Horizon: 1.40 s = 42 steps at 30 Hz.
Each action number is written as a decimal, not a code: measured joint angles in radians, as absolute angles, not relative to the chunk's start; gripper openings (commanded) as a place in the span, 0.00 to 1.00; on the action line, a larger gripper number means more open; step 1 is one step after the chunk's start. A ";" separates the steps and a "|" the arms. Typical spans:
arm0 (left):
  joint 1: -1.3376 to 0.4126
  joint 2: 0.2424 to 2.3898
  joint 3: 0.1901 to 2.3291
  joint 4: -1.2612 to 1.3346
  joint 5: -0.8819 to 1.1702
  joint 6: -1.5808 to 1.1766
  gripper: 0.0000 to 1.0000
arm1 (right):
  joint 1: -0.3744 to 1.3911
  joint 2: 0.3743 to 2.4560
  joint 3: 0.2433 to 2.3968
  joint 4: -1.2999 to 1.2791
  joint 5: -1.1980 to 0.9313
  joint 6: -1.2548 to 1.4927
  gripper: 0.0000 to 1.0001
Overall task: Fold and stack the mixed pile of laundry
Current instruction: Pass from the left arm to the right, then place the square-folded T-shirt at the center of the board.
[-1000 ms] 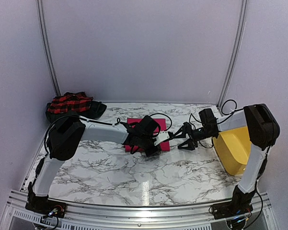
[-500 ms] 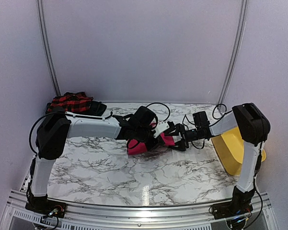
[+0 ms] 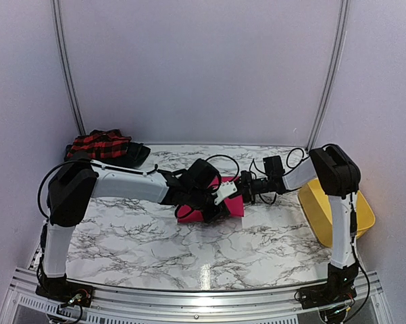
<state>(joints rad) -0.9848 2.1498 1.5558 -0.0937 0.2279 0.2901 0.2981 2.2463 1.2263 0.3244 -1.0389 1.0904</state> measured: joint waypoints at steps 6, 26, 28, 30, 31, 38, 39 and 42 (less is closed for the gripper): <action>-0.983 2.103 1.519 -0.052 0.219 0.258 0.18 | 0.303 2.257 1.235 0.336 -1.011 1.089 0.00; -0.641 1.706 1.220 0.038 0.112 -0.312 0.99 | 0.237 2.026 1.563 -0.595 -0.588 0.419 0.00; -0.632 1.690 1.205 0.017 0.091 -0.330 0.99 | 0.216 1.986 1.624 -0.693 -0.505 0.359 0.00; -0.632 1.667 1.178 -0.005 0.077 -0.339 0.99 | 0.202 1.963 1.708 -0.780 -0.413 0.307 0.00; -0.632 1.657 1.165 -0.015 0.070 -0.342 0.99 | 0.200 1.956 1.745 -0.810 -0.372 0.287 0.00; -0.618 1.596 1.100 -0.062 0.019 -0.363 0.99 | 0.280 1.980 2.083 -1.035 -0.015 0.160 0.00; -0.612 1.588 1.095 -0.067 0.012 -0.367 0.99 | 0.307 2.001 2.128 -1.059 0.020 0.149 0.00; -0.590 1.573 1.091 -0.088 -0.006 -0.382 0.99 | 0.425 2.112 2.277 -1.114 0.114 0.121 0.00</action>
<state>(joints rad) -0.5900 1.5734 1.0908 -0.0879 -0.0055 -0.3820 0.4248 2.1117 2.2768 -1.1141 0.1139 0.1211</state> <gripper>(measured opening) 0.989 0.009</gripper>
